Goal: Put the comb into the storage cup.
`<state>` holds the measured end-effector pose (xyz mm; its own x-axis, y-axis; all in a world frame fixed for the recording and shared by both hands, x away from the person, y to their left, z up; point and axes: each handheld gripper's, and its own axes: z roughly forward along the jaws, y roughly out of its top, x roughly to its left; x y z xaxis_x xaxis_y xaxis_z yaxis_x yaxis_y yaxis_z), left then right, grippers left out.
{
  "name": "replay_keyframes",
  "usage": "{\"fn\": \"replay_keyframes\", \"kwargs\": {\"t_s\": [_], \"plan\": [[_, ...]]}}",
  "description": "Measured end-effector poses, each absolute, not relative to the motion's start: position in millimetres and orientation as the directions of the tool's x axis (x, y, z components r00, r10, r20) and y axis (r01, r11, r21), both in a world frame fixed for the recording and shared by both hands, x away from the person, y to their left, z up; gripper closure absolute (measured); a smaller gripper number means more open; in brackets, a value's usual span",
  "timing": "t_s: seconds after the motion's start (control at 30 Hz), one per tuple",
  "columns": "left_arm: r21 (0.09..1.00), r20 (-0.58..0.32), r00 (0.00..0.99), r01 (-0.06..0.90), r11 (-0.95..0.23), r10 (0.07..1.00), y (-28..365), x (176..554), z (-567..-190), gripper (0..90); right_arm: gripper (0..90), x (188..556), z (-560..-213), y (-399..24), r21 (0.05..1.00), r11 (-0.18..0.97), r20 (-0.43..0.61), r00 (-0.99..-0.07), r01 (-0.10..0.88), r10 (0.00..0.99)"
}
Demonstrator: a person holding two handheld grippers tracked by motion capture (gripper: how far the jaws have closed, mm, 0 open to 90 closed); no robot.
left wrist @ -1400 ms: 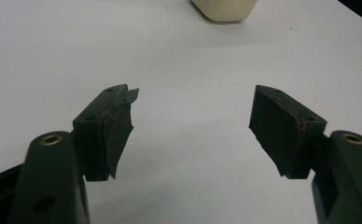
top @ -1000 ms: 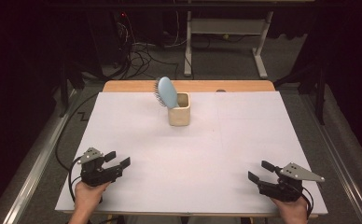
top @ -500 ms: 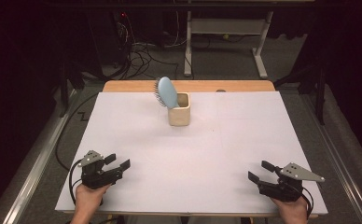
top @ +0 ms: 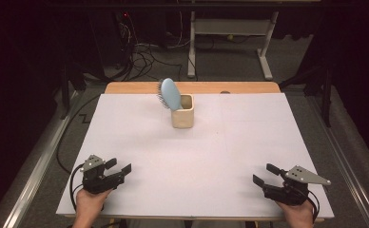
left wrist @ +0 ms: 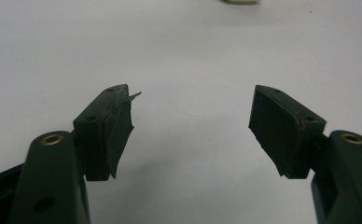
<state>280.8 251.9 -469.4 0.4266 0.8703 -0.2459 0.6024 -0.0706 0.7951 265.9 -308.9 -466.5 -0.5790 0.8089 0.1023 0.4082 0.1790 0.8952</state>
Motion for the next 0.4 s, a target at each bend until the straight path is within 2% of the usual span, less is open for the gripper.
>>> {"fn": "replay_keyframes", "kwargs": {"t_s": [0.4], "plan": [[0.793,-0.237,0.433,0.603,-0.085,0.87,250.8,280.7,-469.9,30.6,28.0,265.7,-466.5,-308.8,0.895,0.18,0.102,-0.58,0.408,0.808]]}}
